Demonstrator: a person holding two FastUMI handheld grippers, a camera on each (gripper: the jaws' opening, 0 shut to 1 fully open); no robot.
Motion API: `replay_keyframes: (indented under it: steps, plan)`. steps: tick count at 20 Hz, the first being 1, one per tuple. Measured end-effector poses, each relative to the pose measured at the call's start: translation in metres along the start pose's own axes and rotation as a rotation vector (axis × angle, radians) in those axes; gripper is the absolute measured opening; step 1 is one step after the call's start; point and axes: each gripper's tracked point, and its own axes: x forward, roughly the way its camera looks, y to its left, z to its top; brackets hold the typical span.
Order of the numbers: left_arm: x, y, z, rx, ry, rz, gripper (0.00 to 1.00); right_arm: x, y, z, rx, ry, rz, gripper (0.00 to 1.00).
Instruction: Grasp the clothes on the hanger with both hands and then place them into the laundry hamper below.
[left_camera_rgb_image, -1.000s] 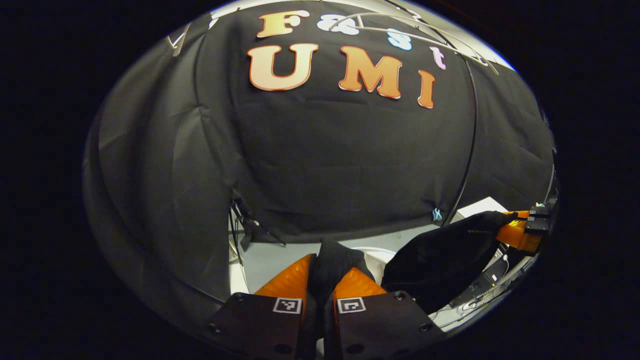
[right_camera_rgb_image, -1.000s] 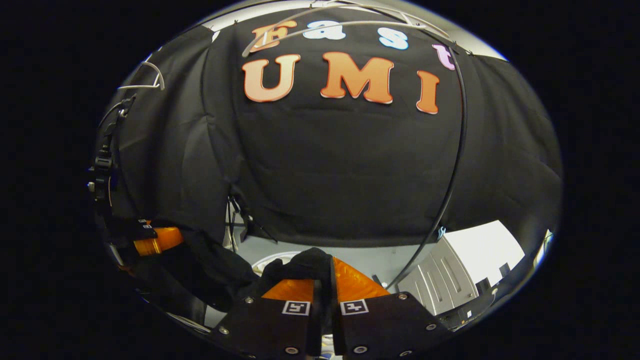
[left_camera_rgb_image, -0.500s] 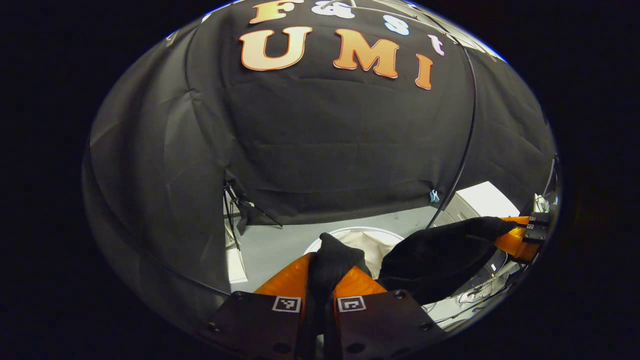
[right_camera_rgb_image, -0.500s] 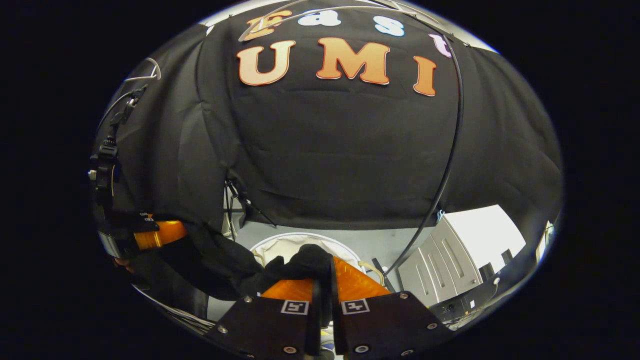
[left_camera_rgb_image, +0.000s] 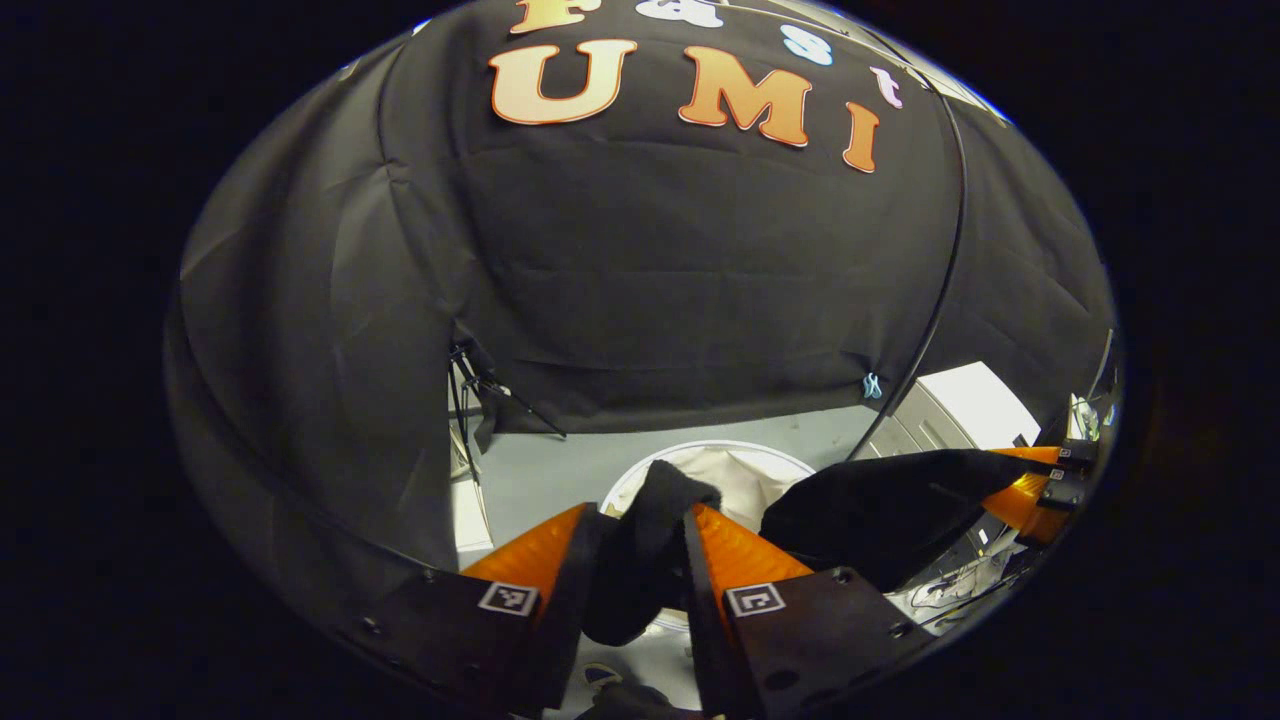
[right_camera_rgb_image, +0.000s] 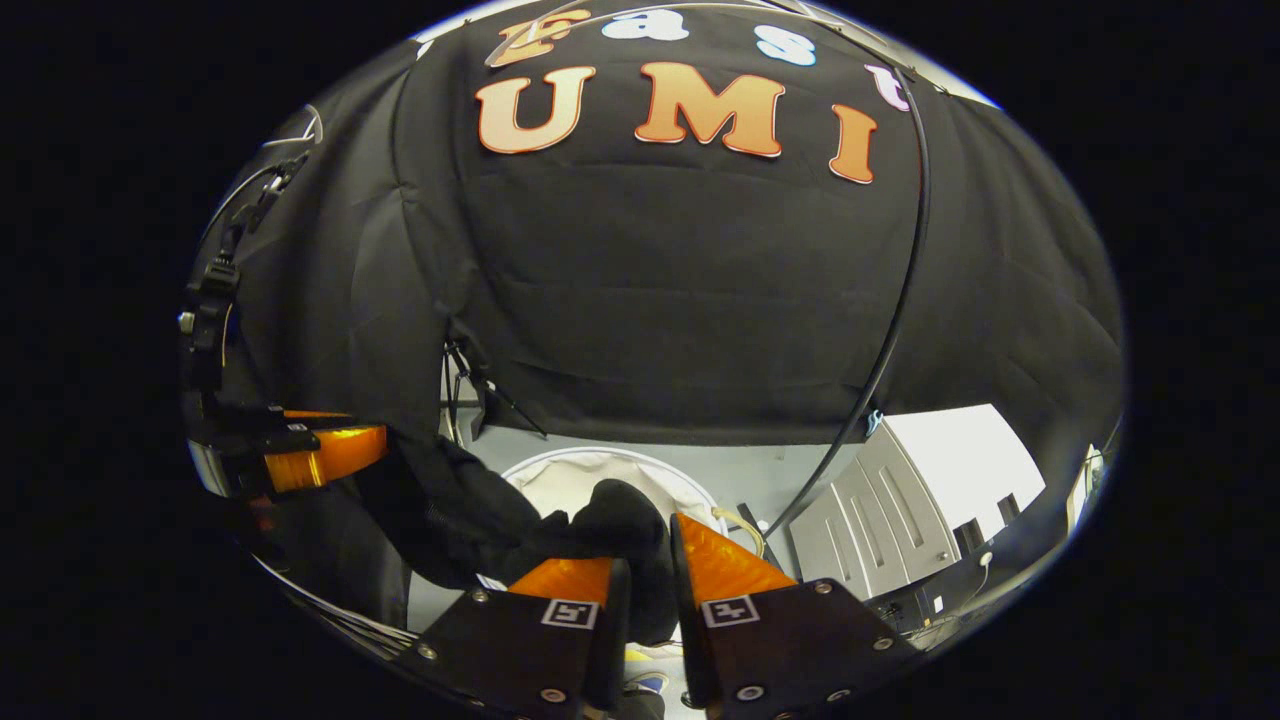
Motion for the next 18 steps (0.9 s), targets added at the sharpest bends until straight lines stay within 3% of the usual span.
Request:
replay_keyframes:
  steps: [1,2,3,5,6,7,9,18]
  plan:
    - [-0.001,0.001,0.002,0.001,-0.005,-0.001,0.65,0.003,0.006,-0.008,0.001,0.022,0.003,0.27]
    - [-0.001,0.002,0.002,0.001,-0.003,0.001,0.66,0.004,0.010,-0.016,0.004,0.044,0.011,0.37]
    - [-0.001,0.003,-0.001,0.001,0.003,0.003,0.77,0.004,0.012,-0.022,0.010,0.069,0.024,0.39]
    - [-0.002,0.004,-0.003,0.002,0.010,0.006,0.93,0.004,0.015,-0.036,0.020,0.108,0.039,0.68]
    - [-0.002,0.003,-0.004,0.000,0.011,0.003,0.93,0.004,0.017,-0.037,0.032,0.110,0.050,0.77]
    - [-0.002,0.004,-0.006,0.000,0.015,-0.003,0.98,0.003,0.018,-0.035,0.041,0.109,0.054,0.81]
    - [-0.002,0.004,-0.009,-0.002,0.020,-0.006,0.93,0.004,0.011,-0.035,0.048,0.112,0.040,0.86]
    - [-0.003,0.007,-0.011,-0.001,0.018,0.000,0.93,0.000,0.003,-0.036,0.064,0.112,0.016,0.90]
